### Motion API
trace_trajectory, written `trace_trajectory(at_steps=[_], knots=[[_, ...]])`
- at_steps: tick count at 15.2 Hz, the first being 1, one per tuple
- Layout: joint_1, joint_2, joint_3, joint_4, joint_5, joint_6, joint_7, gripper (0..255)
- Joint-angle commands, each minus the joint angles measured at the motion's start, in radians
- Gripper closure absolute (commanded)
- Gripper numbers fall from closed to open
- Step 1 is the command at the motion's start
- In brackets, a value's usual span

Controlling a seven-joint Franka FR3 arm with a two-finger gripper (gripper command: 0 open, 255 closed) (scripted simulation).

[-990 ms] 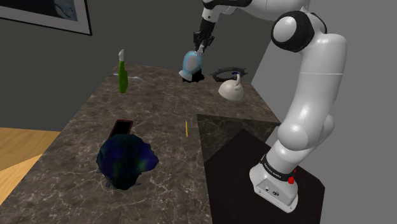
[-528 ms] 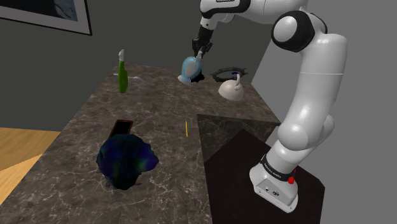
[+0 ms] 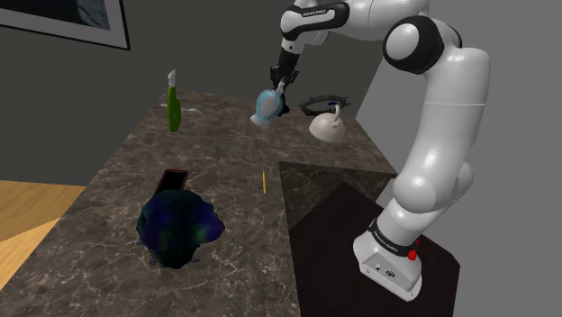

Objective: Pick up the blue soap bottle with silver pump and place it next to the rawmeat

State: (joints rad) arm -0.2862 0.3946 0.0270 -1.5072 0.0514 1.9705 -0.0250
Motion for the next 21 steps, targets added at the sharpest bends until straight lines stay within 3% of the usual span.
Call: trace_trajectory(at_steps=[1,10,11,16,21], knots=[[0.001,0.007,0.0,-0.016,0.0,0.024,-0.001,255],[0.001,0.009,0.0,-0.026,0.0,0.036,-0.001,255],[0.001,0.009,0.0,-0.026,0.0,0.036,-0.001,0],[0.0,0.009,0.0,-0.026,0.0,0.036,-0.001,0],[-0.003,-0.021,-0.001,0.057,0.0,-0.076,0.0,0]])
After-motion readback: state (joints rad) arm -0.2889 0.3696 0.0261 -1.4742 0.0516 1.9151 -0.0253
